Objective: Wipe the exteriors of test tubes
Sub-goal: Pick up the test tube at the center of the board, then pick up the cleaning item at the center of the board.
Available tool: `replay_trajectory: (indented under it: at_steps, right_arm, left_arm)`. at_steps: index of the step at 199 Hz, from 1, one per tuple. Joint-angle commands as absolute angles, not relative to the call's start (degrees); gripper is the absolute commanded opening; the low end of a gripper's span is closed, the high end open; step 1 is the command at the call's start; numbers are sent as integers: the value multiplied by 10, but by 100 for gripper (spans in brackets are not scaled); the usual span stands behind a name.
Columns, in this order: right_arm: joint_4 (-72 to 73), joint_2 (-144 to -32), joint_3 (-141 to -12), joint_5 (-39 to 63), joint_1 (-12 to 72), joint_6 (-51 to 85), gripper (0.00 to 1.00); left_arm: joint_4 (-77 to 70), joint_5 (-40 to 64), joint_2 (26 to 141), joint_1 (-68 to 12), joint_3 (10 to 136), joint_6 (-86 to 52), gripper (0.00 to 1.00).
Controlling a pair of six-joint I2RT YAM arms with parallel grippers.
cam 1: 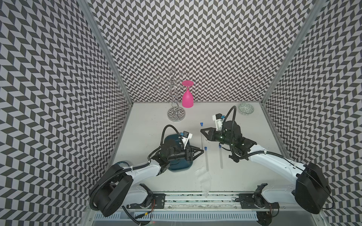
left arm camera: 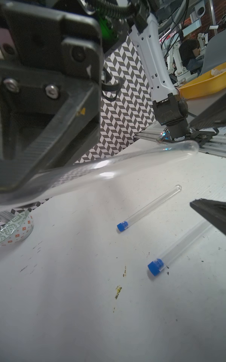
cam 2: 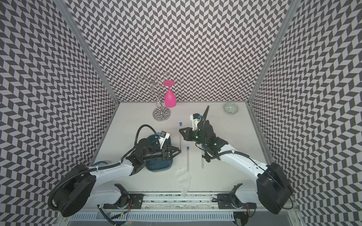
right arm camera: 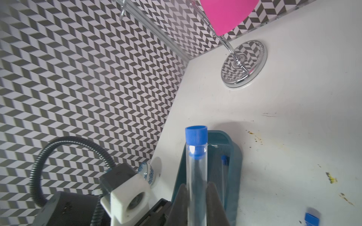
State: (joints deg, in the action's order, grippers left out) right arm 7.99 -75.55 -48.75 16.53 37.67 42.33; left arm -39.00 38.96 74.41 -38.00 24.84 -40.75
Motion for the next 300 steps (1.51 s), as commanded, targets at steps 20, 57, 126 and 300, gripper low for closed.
replay_trajectory:
  at_steps: [20,57,126,300]
  right_arm:
    - [193,-736,-457,206,378,459,13]
    - [222,-725,-433,205,381,471,13]
    - [199,-711,-430,177,396,450,45]
    - [-83,-777,-376,-44,607,349,47]
  left_arm:
    - [-449,395,764,-388,276,-430,50]
    - [-461,386,774,-388,277,-440,32]
    - [-441,356,764,-389,265,-442,14]
    - [-176,290,530,-300,211,-358,14]
